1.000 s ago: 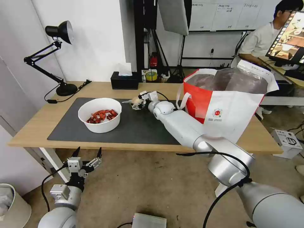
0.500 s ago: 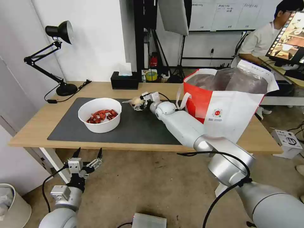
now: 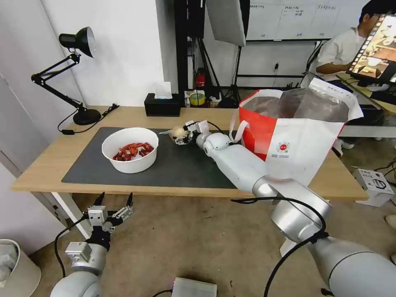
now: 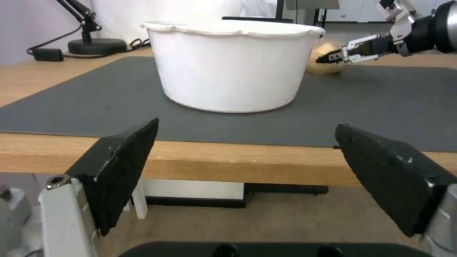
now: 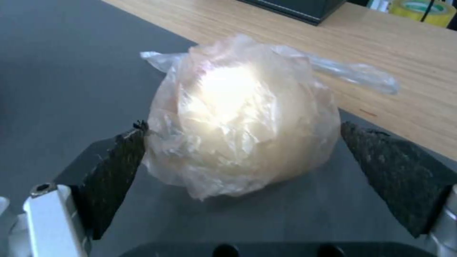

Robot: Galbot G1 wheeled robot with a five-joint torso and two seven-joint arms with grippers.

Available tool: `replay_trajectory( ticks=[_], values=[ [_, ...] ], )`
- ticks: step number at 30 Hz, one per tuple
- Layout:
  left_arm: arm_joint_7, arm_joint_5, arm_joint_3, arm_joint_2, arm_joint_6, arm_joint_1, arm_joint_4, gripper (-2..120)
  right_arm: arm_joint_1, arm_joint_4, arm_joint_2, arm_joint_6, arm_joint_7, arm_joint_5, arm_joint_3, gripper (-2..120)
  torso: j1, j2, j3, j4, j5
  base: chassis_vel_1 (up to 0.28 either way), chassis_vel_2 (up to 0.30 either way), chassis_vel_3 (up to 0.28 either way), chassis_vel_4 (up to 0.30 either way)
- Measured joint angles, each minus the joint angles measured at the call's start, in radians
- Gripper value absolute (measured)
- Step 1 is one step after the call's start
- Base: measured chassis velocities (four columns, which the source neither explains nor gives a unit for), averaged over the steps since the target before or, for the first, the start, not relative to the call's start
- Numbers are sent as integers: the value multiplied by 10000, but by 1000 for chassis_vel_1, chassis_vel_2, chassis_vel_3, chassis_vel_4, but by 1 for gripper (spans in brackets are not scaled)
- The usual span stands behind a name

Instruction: Pick up the trash from the table and place it into the takeout bag.

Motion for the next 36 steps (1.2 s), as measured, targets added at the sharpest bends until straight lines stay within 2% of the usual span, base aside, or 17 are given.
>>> replay_trajectory(
  ticks=[4,6,9,10,11,12,19,20,23,24,26,27,29,31,36],
  values=[
    [0,-3,-44,3,-3,41,-42,100,26,-72,1,3,-27,-5,13,100,0,0,0,0,0,0,0,0,0],
    [0,-6,-73,8,-6,74,-65,100,65,-130,3,6,-78,-8,26,92,0,0,0,0,0,0,0,0,0],
    [0,-7,-83,8,-10,91,-73,100,82,-148,4,9,-84,-8,41,89,0,0,0,0,0,0,0,0,0],
    [0,-7,-86,-1,-14,108,-87,100,93,-167,5,9,-85,-12,104,78,0,0,0,0,0,0,0,0,0],
    [0,-6,-86,-13,-16,118,-96,100,94,-169,6,10,-87,-22,144,73,0,0,0,0,0,0,0,0,0],
    [0,-6,-86,-13,-16,118,-96,100,94,-169,6,10,-87,-22,144,73,0,0,0,0,0,0,0,0,0],
    [1,17,-81,-62,-20,202,-193,100,86,-150,1,25,-220,-71,186,45,0,-1,0,0,0,0,0,0,0],
    [1,17,-81,-62,-20,202,-193,100,86,-150,1,25,-220,-71,186,45,0,-1,0,0,0,0,0,0,0],
    [1,19,-89,-58,-20,256,-259,100,61,-86,-1,41,-226,-101,186,30,0,0,0,-1,0,0,0,0,0],
    [1,19,-89,-58,-20,256,-259,100,61,-86,-1,41,-226,-101,186,30,0,0,0,-1,0,0,0,0,0],
    [1,22,-105,-55,-20,307,-314,100,36,-29,-2,45,-227,-120,186,22,0,0,0,0,0,0,0,0,0],
    [1,25,-110,-54,-20,333,-357,100,22,13,-3,45,-227,-127,187,15,0,0,0,0,0,0,0,0,0],
    [1,27,-113,-54,-19,343,-375,100,13,38,-4,45,-226,-128,186,14,0,0,0,0,0,0,0,0,0],
    [2,37,-114,-67,-27,370,-415,100,-31,123,-7,46,-212,-128,191,2,0,0,0,0,0,0,0,0,0],
    [0,60,-114,-99,-38,410,-470,100,-124,250,-18,45,-171,-126,193,0,0,0,0,0,0,0,0,0,0]
  ],
)
